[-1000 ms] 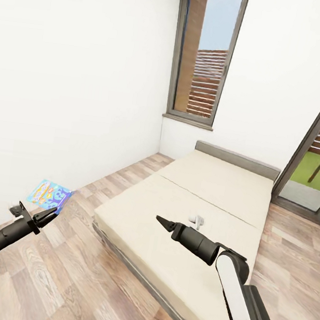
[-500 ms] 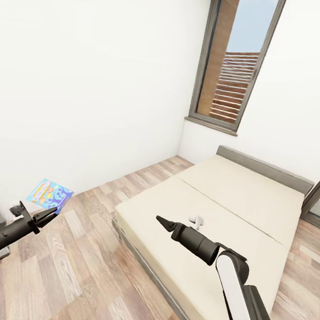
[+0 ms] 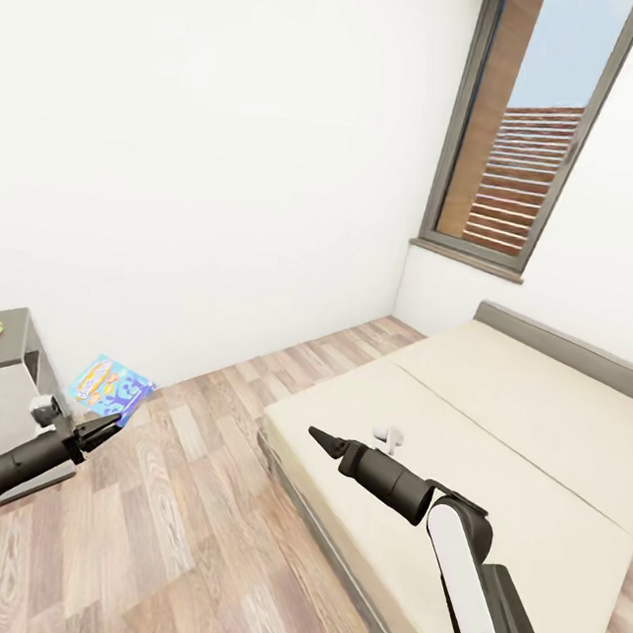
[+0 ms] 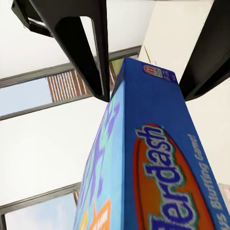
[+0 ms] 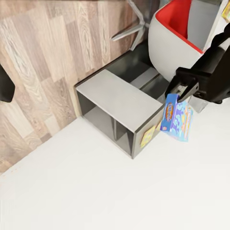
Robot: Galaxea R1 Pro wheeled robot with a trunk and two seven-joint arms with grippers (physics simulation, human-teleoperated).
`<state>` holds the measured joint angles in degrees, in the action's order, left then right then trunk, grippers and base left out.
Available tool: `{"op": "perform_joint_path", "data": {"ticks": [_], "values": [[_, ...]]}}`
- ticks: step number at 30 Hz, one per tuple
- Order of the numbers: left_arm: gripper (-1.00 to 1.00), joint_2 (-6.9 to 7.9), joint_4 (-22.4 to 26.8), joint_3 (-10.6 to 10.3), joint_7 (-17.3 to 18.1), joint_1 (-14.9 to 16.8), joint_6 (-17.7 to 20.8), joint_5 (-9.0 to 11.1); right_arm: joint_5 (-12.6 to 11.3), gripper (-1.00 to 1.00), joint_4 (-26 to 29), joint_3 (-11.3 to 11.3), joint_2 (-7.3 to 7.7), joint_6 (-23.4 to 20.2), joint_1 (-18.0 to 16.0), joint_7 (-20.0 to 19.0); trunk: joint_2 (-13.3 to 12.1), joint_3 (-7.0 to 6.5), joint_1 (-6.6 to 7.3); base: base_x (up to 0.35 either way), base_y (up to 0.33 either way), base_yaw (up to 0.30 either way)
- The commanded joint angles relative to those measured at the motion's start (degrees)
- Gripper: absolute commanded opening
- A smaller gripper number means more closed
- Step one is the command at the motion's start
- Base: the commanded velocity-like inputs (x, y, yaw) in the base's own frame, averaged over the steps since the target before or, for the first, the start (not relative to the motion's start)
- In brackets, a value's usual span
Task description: Put all the toys in the child's room - the three board games (two on the bed and one on the table), the two jigsaw puzzles on the table, and the tennis ball on the table - inside the toy box on the table in the child's room.
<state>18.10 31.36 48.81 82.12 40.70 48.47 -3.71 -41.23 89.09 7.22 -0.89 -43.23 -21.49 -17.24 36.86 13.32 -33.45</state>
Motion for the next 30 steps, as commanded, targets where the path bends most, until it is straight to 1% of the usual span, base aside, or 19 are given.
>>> {"op": "perform_joint_path", "data": {"ticks": [1, 6, 19, 25, 30], "values": [[-1.00, -0.01, 0.01, 0.05, 0.29, 0.09, 0.46, -0.40, 0.04, 1.00, 0.03, -0.08, -0.02, -0.27, -0.04, -0.16, 0.08, 0.09, -0.02, 0.000, 0.000, 0.291], [-1.00, -0.05, 0.01, -0.73, 0.48, 0.09, 0.40, -0.34, 0.09, 1.00, 0.03, -0.10, -0.01, -0.27, -0.04, -0.16, 0.08, 0.09, -0.02, 0.000, 0.000, 0.291], [-1.00, -0.28, 0.09, -0.90, 0.59, 0.09, -0.01, -0.33, 0.10, 1.00, 0.03, -0.09, -0.13, -0.27, -0.04, -0.16, 0.08, 0.09, -0.02, 0.000, 0.000, 0.291], [-1.00, -0.35, 0.10, -0.82, 1.51, 0.09, -0.26, -0.33, 0.15, 1.00, 0.03, -0.10, -0.10, -0.27, -0.04, -0.16, 0.08, 0.09, -0.02, 0.000, 0.000, 0.291], [-1.00, -0.34, 0.10, -0.82, 1.62, 0.09, -0.30, -0.35, 0.11, 1.00, 0.03, -0.10, -0.10, -0.27, -0.04, -0.16, 0.08, 0.09, -0.02, 0.005, 0.000, 0.290]]}}
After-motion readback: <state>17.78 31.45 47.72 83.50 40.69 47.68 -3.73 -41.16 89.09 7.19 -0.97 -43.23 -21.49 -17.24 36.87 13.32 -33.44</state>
